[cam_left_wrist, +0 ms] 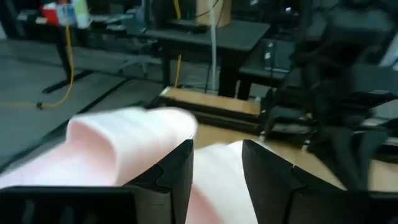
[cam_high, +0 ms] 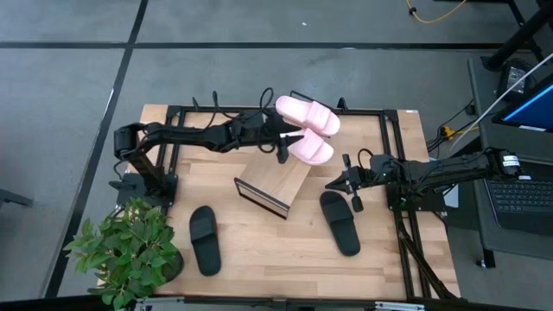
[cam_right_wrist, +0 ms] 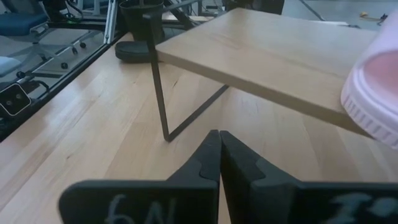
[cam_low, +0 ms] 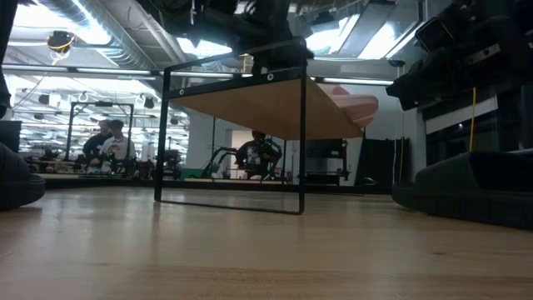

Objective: Pick and place slides into the shelf
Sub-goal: Put the left pink slide on the shelf

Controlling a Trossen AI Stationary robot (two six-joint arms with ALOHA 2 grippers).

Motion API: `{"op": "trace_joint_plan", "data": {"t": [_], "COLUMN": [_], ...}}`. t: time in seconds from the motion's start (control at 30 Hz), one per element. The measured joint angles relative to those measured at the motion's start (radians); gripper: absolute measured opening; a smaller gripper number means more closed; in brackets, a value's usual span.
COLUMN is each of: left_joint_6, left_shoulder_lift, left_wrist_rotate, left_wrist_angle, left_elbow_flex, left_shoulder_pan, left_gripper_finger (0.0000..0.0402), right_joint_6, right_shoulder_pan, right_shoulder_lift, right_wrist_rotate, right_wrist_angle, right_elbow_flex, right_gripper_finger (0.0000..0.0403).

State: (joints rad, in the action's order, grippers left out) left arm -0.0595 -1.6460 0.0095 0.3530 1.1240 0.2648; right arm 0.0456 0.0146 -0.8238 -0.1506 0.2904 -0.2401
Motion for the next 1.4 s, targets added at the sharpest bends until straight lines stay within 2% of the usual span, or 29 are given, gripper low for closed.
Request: {"op": "trace_joint_plan", "data": {"t": [0.23,0.47,0.53,0.6,0.7,0.8,0.9,1.2,1.4], "left_joint_6": [0.074,0.102,0.163,0.24,0.324,0.36,0.36,0.345,0.366], "left_shoulder_lift": [0.011,0.018,0.022,0.034,0.05,0.079,0.11,0.129,0.128], "left_wrist_rotate": [0.08,0.081,0.08,0.056,-0.039,-0.119,-0.158,-0.162,-0.079], "left_wrist_angle": [-0.018,-0.077,-0.081,-0.106,-0.111,-0.163,-0.241,-0.319,-0.356], "left_elbow_flex": [0.001,0.0,0.0,0.0,0.002,0.0,-0.001,-0.001,-0.001], "left_shoulder_pan": [-0.054,-0.103,-0.122,-0.143,-0.173,-0.194,-0.203,-0.202,-0.202], "left_gripper_finger": [0.013,0.013,0.0126,0.0118,0.01,0.0081,0.0062,0.0015,0.0002], "right_joint_6": [0.0,-0.018,-0.018,-0.014,-0.009,0.013,0.042,0.038,0.013], "right_shoulder_pan": [0.0,-0.002,-0.007,-0.016,-0.026,-0.031,-0.031,-0.031,-0.031], "right_shoulder_lift": [0.0,0.0,0.0,0.0,0.0,0.0,0.001,0.002,0.002], "right_wrist_rotate": [0.0,0.001,0.003,0.002,0.002,0.002,0.002,0.002,0.002], "right_wrist_angle": [-0.007,-0.01,-0.011,0.003,0.058,0.099,0.127,0.17,0.162], "right_elbow_flex": [0.0,0.0,0.0,0.0,0.0,0.0,0.0,-0.015,-0.016], "right_gripper_finger": [0.0008,0.0008,0.0008,0.0008,0.0008,0.0008,0.0008,0.0008,0.0008]}}
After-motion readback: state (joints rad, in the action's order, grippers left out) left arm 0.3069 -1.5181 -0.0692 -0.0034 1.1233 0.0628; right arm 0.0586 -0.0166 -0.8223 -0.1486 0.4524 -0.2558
